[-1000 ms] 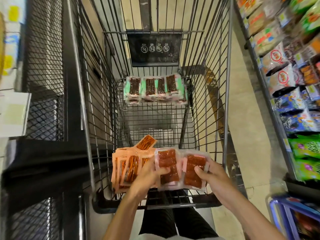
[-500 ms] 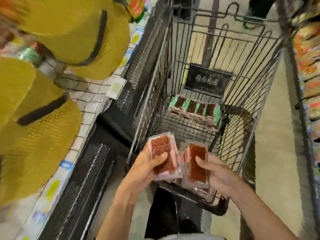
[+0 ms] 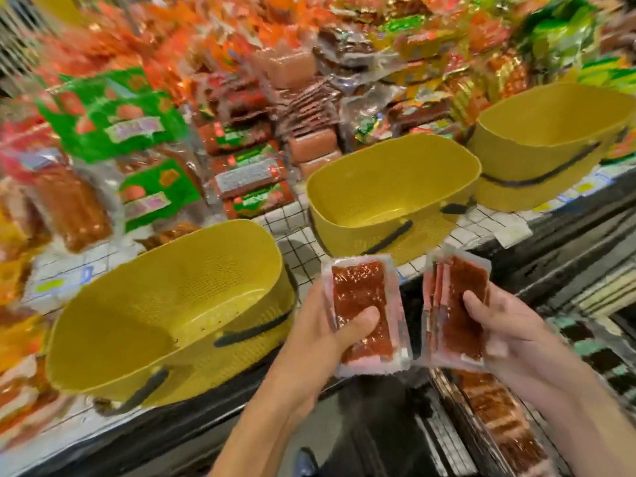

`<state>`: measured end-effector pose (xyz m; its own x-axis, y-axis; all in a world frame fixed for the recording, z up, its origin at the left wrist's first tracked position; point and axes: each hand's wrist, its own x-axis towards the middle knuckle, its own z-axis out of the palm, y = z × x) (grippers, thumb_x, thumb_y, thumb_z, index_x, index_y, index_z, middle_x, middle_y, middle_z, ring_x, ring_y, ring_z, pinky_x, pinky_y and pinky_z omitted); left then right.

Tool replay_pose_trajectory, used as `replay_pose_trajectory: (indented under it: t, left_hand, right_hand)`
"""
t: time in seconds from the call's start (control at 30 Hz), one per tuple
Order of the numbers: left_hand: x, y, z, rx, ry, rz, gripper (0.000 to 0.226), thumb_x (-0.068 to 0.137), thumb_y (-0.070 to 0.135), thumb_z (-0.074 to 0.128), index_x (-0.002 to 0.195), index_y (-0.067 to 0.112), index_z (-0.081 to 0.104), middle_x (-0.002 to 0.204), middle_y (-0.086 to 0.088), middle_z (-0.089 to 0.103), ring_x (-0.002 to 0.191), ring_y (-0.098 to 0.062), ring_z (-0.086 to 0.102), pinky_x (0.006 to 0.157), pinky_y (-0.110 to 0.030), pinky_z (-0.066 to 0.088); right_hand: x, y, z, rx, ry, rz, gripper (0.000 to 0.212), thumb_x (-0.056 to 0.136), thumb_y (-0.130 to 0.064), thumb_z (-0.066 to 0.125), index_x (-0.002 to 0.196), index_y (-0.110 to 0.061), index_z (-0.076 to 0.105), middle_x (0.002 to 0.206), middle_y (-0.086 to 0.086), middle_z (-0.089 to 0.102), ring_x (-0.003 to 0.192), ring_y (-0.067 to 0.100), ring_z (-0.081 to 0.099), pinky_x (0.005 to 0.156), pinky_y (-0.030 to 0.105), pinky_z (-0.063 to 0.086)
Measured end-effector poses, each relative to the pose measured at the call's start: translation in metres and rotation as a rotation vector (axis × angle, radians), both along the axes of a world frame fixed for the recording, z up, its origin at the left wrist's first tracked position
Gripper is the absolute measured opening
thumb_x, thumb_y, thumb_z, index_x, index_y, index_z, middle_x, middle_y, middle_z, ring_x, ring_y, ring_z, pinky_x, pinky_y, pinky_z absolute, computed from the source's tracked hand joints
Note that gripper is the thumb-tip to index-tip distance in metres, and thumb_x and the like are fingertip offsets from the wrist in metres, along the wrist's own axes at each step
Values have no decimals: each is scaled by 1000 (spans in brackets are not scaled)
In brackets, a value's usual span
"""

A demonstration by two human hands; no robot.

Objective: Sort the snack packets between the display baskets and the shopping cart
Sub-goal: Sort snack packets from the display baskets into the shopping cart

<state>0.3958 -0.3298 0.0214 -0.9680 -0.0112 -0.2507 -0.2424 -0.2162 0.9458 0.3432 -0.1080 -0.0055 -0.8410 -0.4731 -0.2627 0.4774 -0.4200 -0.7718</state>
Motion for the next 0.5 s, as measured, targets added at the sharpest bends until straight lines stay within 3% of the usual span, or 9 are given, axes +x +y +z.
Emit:
replay_pose_trajectory:
  t: [0.13, 0.23, 0.33, 0.4, 0.43, 0.5]
  left_hand:
    - [22, -76, 33, 7, 51, 227, 53, 67, 17, 73, 117, 21, 57, 103, 1, 73, 97, -16, 70, 69, -30, 58]
    - [25, -144, 45, -50, 31, 385, 46, 70, 13, 70, 114, 15, 58, 101, -6, 74, 95, -23, 70, 76, -37, 59]
    - [18, -202, 35, -124, -89, 469, 26, 83, -1, 65, 107, 8, 60, 93, -12, 71, 85, -28, 66, 86, -49, 52]
    - [8, -232, 18, -164, -195, 459, 25, 87, -7, 60, 111, 1, 58, 95, -20, 64, 84, -30, 60, 85, -54, 48]
    - [3, -242, 8, -163, -248, 448, 26, 87, -9, 58, 113, -1, 57, 97, -22, 62, 85, -30, 58, 86, -54, 48]
    - [-5, -255, -14, -176, -372, 424, 24, 88, -11, 57, 109, 0, 58, 96, -21, 63, 85, -28, 60, 84, -47, 51]
  right_hand:
    - [-21, -92, 35, -53, 81, 190, 55, 64, -22, 85, 114, -10, 67, 108, 14, 70, 93, 23, 71, 72, 35, 58]
    - [-35, -164, 56, -18, 86, 262, 62, 56, -20, 90, 111, -4, 68, 100, 15, 72, 77, 20, 72, 60, 26, 57]
    - [-48, -233, 57, 196, 124, 362, 45, 71, -15, 70, 113, -2, 61, 89, 14, 70, 74, 24, 70, 59, 38, 57]
    - [-53, -274, 50, 362, 149, 406, 25, 82, -3, 59, 107, -6, 61, 82, 13, 67, 67, 22, 67, 57, 40, 58]
    - [-55, -291, 42, 439, 154, 430, 20, 87, 3, 54, 104, -6, 60, 81, 13, 65, 66, 21, 65, 60, 41, 59]
    - [-58, -317, 26, 586, 133, 498, 19, 91, 10, 48, 102, -2, 58, 91, 20, 61, 77, 27, 62, 82, 50, 52]
